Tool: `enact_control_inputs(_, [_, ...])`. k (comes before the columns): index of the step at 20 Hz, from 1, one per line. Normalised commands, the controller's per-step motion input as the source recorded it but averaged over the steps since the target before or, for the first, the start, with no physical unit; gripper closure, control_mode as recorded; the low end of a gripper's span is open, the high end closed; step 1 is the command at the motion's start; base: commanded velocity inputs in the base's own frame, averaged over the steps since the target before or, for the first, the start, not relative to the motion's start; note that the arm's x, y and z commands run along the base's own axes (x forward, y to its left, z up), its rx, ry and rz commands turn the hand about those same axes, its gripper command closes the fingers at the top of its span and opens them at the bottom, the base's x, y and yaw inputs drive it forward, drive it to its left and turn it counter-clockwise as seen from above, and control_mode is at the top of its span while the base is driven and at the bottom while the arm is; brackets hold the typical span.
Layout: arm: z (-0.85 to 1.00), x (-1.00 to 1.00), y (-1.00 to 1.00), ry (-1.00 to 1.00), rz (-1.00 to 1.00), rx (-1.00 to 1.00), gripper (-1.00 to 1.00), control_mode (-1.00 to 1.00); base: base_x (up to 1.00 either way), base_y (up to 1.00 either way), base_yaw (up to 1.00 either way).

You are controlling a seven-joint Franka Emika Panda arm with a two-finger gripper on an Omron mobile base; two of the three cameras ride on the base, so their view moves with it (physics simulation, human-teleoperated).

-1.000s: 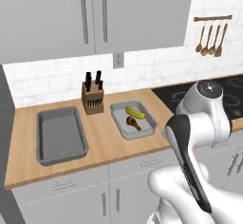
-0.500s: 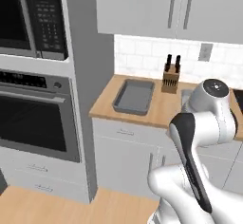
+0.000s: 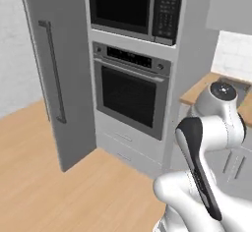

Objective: Place one cucumber and one chicken drumstick in each tupperware on the nearby counter, to pack two identical lunches.

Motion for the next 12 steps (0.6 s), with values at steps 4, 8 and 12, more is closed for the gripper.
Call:
enact_control_inputs(4, [0.00, 0.00, 0.00, 0.00, 0.00, 0.00, -1.00, 1.00, 0.74, 1.00, 0.29])
enact_control_inputs(8, [0.00, 0.00, 0.00, 0.00, 0.00, 0.00, -1.00, 1.00, 1.00, 1.00, 0.13])
enact_control_inputs(12, [0.00, 0.00, 0.00, 0.00, 0.00, 0.00, -1.00, 1.00, 0.96, 1.00, 0.16])
